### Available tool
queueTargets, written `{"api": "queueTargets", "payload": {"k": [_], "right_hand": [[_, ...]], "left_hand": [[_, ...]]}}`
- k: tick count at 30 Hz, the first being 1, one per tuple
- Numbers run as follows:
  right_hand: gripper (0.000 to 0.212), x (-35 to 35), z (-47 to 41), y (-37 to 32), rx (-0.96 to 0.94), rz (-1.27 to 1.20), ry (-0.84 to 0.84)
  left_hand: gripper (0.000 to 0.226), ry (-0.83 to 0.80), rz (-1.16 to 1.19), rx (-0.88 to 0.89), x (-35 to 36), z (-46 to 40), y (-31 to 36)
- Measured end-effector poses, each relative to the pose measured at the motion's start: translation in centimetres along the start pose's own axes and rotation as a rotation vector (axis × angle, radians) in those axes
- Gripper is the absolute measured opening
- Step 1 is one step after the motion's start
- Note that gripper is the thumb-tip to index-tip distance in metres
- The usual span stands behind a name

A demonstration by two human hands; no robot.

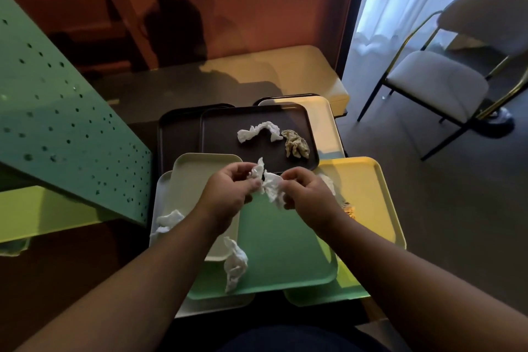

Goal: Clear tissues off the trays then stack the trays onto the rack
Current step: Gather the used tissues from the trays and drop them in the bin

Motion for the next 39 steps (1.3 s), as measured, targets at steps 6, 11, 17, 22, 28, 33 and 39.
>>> {"api": "queueTargets", "payload": {"k": [6,11,17,22,28,33,39], "right_hand": [[0.009,0.3,0.6,-1.1,-0.015,-0.220,0.084],[0.008,0.0,1.1,-1.4,-0.048,-0.192,0.065],[0.040,-4.5,1.6,0.4,-0.280,0.553,0.071],[0.043,-11.5,0.1,6.7,0.041,0.715,0.220],[0.015,-12.0,0.0,7.8,-0.001,1.039,0.218],[0.010,-11.8,0.4,2.4,-0.257,0.653,0.356],[0.026,-6.0,-0.4,0.1,-0.400,0.648,0.116]], "left_hand": [[0.016,-0.077,0.039,0.023,3.6,0.2,1.3],[0.037,-0.209,0.225,-0.277,6.7,0.6,-1.7],[0.021,-0.196,0.035,-0.254,8.2,0.1,-1.6],[0.028,-0.197,-0.156,-0.236,9.7,-0.6,-1.8],[0.018,-0.205,-0.275,-0.157,11.6,-1.2,-1.3],[0.011,-0.152,-0.184,-0.174,11.2,-2.1,-1.2],[0.030,-0.289,0.231,-0.362,11.9,-2.1,-1.8]]}}
Point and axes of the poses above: each hand's wrist, its own z-axis away from the middle knuckle, its own x-axis out of the palm, y = z × x, the point moved 8 cm from there along -z, towards the middle knuckle
